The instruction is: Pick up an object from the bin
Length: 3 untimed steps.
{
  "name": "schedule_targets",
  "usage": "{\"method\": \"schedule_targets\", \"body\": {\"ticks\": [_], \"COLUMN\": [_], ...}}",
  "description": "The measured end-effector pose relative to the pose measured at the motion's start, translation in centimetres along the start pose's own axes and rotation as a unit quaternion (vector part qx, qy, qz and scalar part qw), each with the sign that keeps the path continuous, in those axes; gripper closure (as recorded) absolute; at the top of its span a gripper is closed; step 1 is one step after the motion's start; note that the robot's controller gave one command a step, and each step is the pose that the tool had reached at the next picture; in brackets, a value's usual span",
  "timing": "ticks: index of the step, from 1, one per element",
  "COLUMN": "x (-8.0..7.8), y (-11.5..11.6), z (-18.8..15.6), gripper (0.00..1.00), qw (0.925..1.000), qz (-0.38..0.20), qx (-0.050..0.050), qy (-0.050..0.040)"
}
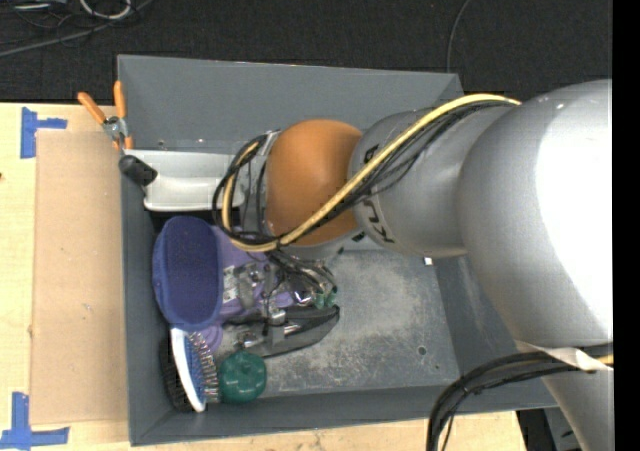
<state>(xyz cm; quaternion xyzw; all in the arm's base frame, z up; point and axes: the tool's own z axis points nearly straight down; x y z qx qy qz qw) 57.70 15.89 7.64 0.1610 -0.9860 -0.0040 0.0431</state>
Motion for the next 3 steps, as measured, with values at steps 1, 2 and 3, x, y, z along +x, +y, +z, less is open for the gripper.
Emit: {"method": "schedule_targets", "body": {"ticks": [1,2,3], "x": [-0.41,-0.28,-0.68], "y": [-0.28,-0.05,-0.10], "z": [-0.04,-0.13,-0.04], "gripper": [1.00,1.00,1.00], "qw": [1.0000,0.9998,0.9996], "qz": [0.001,-0.018,0.021], "qx": [0.003,0.001,0.004], "qy": [0.0067,0.0047,0.0159]}}
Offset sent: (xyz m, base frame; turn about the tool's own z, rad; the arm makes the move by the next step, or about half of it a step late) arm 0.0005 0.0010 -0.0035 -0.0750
